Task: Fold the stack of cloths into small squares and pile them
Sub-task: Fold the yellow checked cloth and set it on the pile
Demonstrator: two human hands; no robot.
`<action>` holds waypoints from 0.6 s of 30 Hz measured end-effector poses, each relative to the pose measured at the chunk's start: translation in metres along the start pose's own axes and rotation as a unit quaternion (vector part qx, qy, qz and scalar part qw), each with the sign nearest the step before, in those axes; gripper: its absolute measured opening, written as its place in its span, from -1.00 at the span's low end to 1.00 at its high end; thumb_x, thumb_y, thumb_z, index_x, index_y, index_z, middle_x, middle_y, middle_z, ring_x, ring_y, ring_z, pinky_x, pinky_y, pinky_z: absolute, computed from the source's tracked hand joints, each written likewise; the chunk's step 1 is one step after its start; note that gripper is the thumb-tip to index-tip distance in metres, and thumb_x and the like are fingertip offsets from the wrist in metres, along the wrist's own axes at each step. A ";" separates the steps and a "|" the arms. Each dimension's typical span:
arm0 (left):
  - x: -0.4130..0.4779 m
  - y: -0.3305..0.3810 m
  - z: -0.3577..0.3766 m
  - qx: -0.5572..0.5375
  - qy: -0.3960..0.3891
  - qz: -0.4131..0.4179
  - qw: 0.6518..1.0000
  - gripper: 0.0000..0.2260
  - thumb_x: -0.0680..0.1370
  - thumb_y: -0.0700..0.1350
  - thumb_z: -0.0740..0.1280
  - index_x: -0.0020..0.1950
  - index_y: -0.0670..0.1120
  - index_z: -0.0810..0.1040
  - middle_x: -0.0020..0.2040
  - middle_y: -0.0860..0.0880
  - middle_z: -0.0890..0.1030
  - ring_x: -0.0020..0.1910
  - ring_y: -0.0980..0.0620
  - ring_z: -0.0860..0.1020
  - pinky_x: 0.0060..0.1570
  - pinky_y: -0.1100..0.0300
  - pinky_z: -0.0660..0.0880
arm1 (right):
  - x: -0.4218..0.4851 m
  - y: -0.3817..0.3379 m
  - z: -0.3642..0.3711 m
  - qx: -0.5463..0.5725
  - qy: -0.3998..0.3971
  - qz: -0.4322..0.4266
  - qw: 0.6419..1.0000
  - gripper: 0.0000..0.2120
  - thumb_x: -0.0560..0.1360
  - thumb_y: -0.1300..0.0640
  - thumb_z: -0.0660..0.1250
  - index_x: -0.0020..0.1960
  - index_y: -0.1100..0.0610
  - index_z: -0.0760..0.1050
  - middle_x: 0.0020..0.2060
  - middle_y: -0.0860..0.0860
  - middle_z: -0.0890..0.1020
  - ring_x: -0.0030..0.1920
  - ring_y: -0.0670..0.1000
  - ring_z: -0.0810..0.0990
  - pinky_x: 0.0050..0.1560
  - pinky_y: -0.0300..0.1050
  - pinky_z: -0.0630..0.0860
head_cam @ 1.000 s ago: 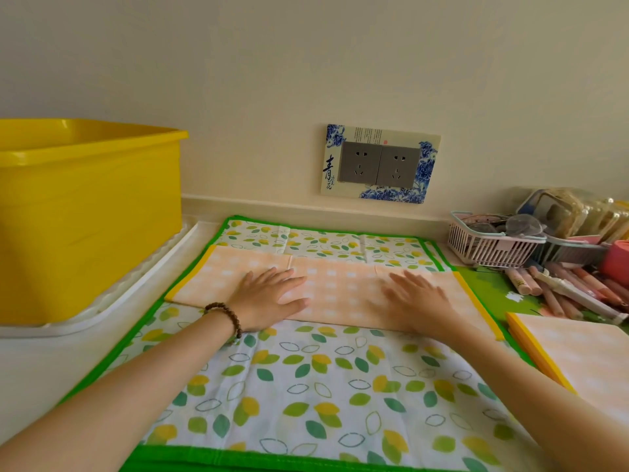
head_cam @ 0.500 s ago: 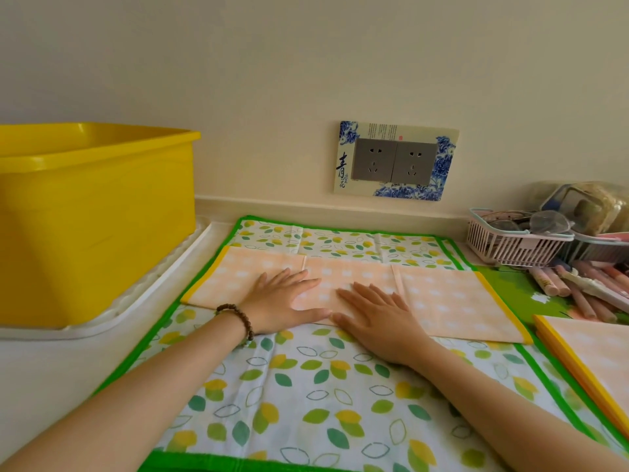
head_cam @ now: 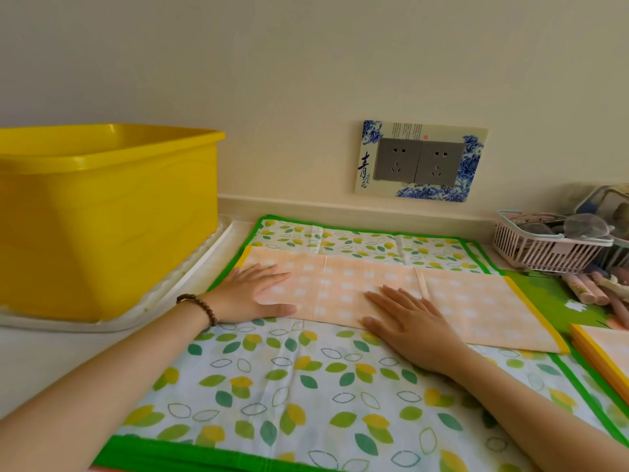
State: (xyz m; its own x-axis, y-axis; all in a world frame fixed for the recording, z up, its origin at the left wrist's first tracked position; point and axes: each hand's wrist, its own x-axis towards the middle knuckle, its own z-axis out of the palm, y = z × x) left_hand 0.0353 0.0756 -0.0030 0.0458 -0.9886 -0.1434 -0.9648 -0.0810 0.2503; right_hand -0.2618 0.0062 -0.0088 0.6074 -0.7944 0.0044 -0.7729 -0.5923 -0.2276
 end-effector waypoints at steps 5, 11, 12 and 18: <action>0.002 0.009 -0.022 0.006 -0.062 -0.013 0.998 0.05 0.07 0.65 0.04 0.51 0.25 0.00 0.55 0.15 -0.06 0.52 0.11 -0.08 0.48 0.06 -0.08 | 0.001 0.000 -0.003 0.036 0.009 -0.003 0.999 -0.41 0.49 -0.35 0.00 0.48 -0.21 0.08 0.51 -0.17 0.08 0.51 -0.10 0.01 0.51 -0.05 -0.07; 0.035 0.060 -0.041 -0.066 0.002 0.036 0.997 -0.30 0.43 0.35 0.23 0.47 0.06 0.23 0.48 0.13 0.25 0.43 0.13 0.25 0.34 0.23 0.19 | 0.003 0.032 -0.026 0.154 0.075 0.049 0.984 -0.56 0.48 -0.12 0.28 0.34 -0.09 0.38 0.42 -0.09 0.32 0.38 -0.05 0.33 0.36 -0.15 0.26; 0.044 0.070 -0.040 -0.073 0.015 0.054 0.996 -0.35 0.47 0.31 0.23 0.48 0.06 0.23 0.48 0.12 0.24 0.43 0.12 0.25 0.32 0.24 0.19 | 0.003 0.039 -0.027 0.147 0.094 0.065 0.983 -0.55 0.47 -0.13 0.30 0.34 -0.08 0.38 0.41 -0.09 0.33 0.37 -0.05 0.34 0.35 -0.16 0.26; 0.101 0.111 -0.024 -0.064 0.012 0.086 0.994 -0.39 0.50 0.28 0.20 0.46 -0.01 0.28 0.44 0.02 0.33 0.38 0.05 0.33 0.34 0.16 0.27 | 0.004 0.050 -0.022 0.111 0.101 0.073 0.986 -0.47 0.45 -0.24 0.28 0.34 -0.03 0.39 0.36 -0.08 0.41 0.33 -0.05 0.38 0.35 -0.17 0.26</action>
State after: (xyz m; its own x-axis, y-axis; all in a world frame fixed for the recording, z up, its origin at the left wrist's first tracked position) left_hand -0.0611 -0.0366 0.0328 -0.1093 -0.9919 -0.0654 -0.9181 0.0755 0.3892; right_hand -0.3022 -0.0293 0.0009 0.4267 -0.8927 0.1447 -0.7766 -0.4437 -0.4472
